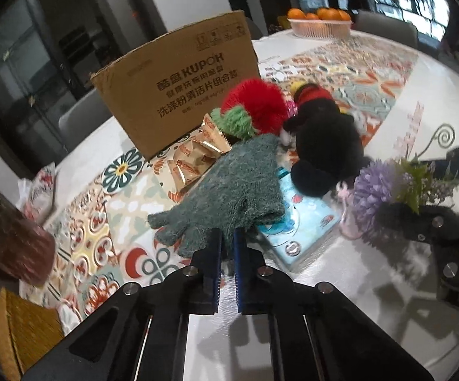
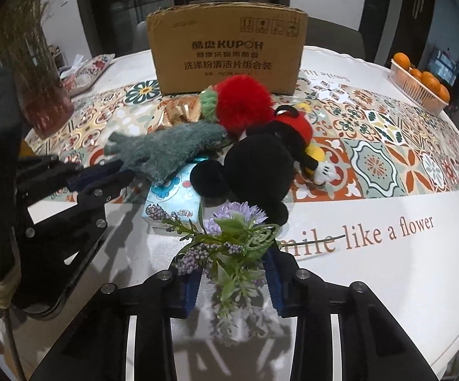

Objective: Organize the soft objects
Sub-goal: 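Lift the green glove with the left gripper while the right gripper lifts the purple flower sprig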

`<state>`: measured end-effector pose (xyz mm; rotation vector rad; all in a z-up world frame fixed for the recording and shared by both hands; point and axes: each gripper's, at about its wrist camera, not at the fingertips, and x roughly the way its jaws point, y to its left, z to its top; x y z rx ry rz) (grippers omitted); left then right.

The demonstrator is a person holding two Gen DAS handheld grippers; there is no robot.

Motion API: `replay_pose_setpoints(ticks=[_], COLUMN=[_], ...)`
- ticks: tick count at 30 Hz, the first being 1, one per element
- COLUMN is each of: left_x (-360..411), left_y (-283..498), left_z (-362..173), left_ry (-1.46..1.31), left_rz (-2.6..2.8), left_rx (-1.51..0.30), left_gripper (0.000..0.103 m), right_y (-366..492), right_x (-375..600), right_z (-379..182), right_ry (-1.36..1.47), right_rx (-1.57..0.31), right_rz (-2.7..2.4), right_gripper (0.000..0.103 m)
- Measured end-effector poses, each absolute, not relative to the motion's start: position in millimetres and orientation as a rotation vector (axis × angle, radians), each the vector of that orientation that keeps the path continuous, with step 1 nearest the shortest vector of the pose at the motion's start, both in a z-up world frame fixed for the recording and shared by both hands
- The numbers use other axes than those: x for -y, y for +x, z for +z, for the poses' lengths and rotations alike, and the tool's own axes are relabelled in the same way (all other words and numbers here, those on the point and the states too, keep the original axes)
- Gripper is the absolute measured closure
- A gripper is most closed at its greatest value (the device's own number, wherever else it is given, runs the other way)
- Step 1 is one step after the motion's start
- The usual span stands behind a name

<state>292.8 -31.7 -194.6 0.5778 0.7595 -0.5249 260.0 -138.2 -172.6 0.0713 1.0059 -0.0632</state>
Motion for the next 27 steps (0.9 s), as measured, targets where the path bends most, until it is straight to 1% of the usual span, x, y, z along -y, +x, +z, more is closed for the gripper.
replay_pose_setpoints(ticks=[10, 17, 27], left_x=[20, 12, 8], left_y=[289, 281, 271], left_z=[-171, -147, -111], left_ry=[0.29, 0.138, 0.05], left_rz=[-0.512, -0.489, -0.405], left_rx=[-0.867, -0.853, -0.783], left_gripper=[0.095, 0.096, 0.096], right_y=[249, 250, 255], right_x=[154, 161, 168], right_z=[-143, -121, -94], right_ry=[0.113, 0.104, 0.091], right_rx=[-0.943, -0.883, -0.805], right_rz=[-0.066, -0.014, 0.074], right_gripper=[0.069, 0.069, 0.069])
